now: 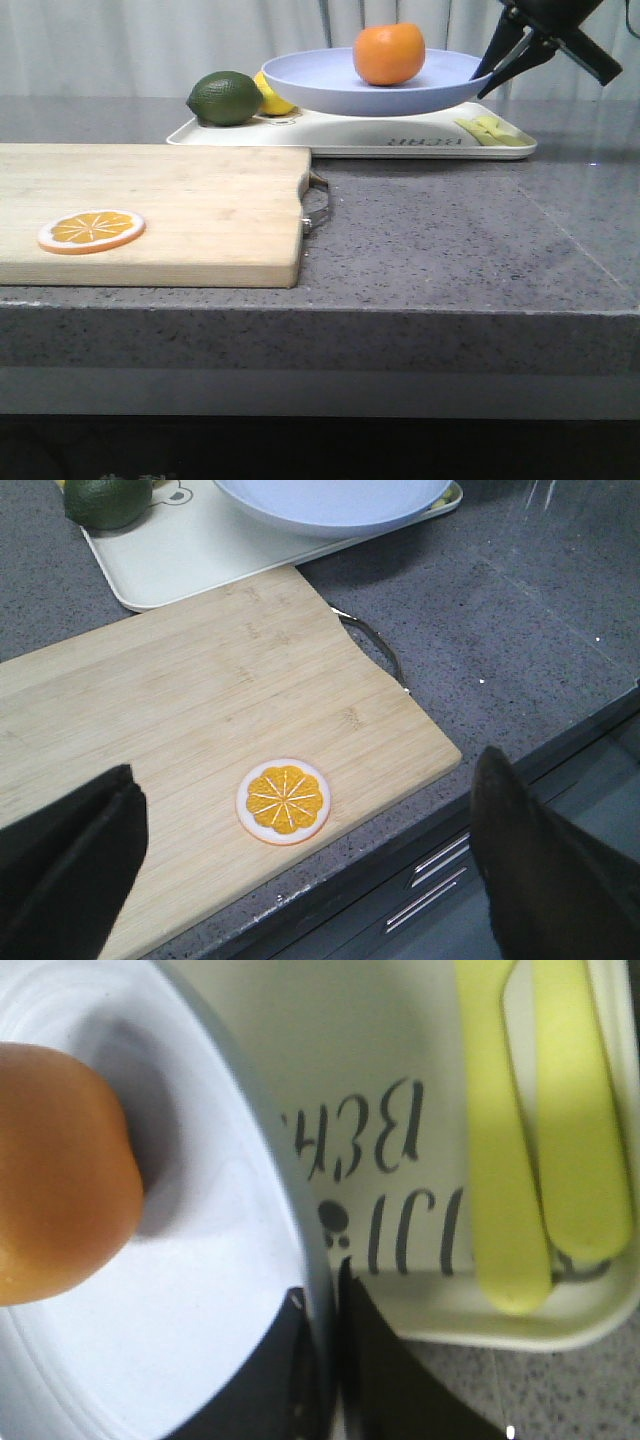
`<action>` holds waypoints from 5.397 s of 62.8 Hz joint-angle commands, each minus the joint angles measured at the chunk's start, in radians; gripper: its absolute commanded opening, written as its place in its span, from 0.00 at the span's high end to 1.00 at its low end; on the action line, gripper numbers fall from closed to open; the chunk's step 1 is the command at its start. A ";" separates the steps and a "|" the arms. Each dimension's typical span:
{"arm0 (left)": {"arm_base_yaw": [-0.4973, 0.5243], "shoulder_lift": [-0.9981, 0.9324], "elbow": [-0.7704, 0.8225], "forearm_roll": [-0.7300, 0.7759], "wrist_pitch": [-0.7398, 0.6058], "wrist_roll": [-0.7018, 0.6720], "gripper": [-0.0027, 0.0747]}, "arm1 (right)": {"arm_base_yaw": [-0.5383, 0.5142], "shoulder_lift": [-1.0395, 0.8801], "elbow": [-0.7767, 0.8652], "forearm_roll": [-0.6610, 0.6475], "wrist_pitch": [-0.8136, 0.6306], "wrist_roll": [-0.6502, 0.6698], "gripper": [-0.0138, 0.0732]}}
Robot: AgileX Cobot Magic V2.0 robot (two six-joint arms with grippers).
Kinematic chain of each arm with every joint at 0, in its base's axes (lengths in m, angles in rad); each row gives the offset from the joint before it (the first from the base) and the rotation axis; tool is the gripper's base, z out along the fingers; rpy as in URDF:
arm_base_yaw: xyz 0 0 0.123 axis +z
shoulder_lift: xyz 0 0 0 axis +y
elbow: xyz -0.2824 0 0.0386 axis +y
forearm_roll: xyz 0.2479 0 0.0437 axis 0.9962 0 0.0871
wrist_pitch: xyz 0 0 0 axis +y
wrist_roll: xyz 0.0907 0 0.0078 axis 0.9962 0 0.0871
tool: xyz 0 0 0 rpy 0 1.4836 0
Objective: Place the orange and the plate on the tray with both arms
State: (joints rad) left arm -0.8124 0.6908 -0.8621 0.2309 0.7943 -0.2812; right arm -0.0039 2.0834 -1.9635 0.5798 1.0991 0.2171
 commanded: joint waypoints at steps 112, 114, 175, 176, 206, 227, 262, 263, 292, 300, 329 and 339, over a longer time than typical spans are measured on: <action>0.004 -0.002 -0.025 0.012 -0.077 -0.011 0.15 | 0.009 -0.188 -0.247 -0.096 0.108 -0.063 0.37; 0.004 -0.002 -0.025 0.012 -0.077 -0.011 0.15 | 0.009 -0.206 -0.245 -0.106 0.128 -0.082 0.37; 0.004 -0.002 -0.025 0.012 -0.077 -0.011 0.15 | 0.009 -1.382 0.956 -0.359 -0.183 -0.450 0.44; 0.004 -0.002 -0.025 0.012 -0.077 -0.011 0.15 | 0.009 -1.397 0.970 -0.359 -0.183 -0.450 0.44; 0.004 -0.002 -0.025 0.012 -0.075 -0.011 0.23 | 0.009 -1.539 1.110 -0.357 -0.192 -0.429 0.52; 0.004 -0.002 -0.025 0.012 -0.075 -0.011 0.83 | 0.009 -1.539 1.110 -0.354 -0.243 -0.425 0.92; 0.019 -0.026 -0.023 0.002 -0.077 -0.011 0.99 | 0.009 -1.539 1.110 -0.354 -0.243 -0.425 0.92; 0.029 -0.032 -0.019 0.000 -0.080 -0.011 0.99 | 0.009 -1.539 1.110 -0.354 -0.243 -0.425 0.92; 0.549 -0.427 0.336 -0.021 -0.311 -0.022 0.99 | 0.009 -1.539 1.110 -0.354 -0.243 -0.425 0.92; 0.639 -0.532 0.472 -0.134 -0.438 -0.015 0.99 | 0.009 -1.539 1.110 -0.354 -0.243 -0.425 0.92; 0.697 -0.716 0.871 -0.242 -0.882 0.006 0.99 | 0.009 -1.538 1.110 -0.354 -0.243 -0.425 0.92; 0.697 -0.716 0.869 -0.098 -0.896 0.006 0.99 | 0.009 -1.538 1.110 -0.354 -0.243 -0.425 0.92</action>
State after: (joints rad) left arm -0.1151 -0.0036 0.0010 0.0645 0.0000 -0.2773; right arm 0.0071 0.5397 -0.8294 0.2215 0.9291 -0.2053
